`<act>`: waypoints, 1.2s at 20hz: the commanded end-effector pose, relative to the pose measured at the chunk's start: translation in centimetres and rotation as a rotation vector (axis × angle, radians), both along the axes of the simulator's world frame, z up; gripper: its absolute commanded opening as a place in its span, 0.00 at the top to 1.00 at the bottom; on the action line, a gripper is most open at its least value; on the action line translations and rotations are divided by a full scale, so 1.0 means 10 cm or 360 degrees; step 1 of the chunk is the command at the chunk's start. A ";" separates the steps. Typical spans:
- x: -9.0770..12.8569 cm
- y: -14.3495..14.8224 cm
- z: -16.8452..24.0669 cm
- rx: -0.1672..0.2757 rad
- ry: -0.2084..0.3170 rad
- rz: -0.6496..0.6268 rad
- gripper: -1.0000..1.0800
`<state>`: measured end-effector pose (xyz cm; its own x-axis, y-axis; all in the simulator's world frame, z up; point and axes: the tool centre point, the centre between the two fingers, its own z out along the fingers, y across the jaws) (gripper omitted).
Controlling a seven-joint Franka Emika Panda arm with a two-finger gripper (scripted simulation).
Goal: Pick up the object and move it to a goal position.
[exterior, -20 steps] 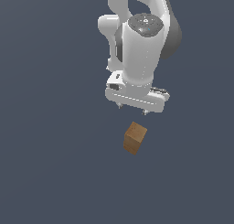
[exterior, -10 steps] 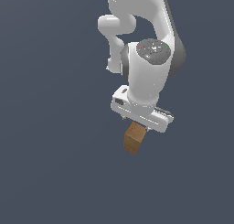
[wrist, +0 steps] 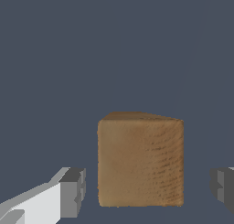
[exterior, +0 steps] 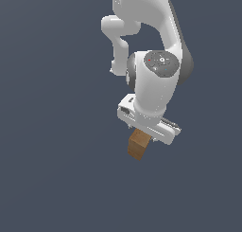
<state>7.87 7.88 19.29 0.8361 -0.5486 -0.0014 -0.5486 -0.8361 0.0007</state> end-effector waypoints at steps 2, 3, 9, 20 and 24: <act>0.00 0.00 -0.01 0.0000 -0.0001 0.0000 0.04; 0.00 0.00 -0.03 0.0000 -0.0001 0.0000 0.04; 0.00 0.00 -0.29 0.0000 -0.0002 -0.0004 0.04; 0.01 0.00 -0.50 0.0000 -0.0003 -0.0007 0.04; 0.01 0.00 -0.50 0.0000 -0.0003 -0.0007 1.00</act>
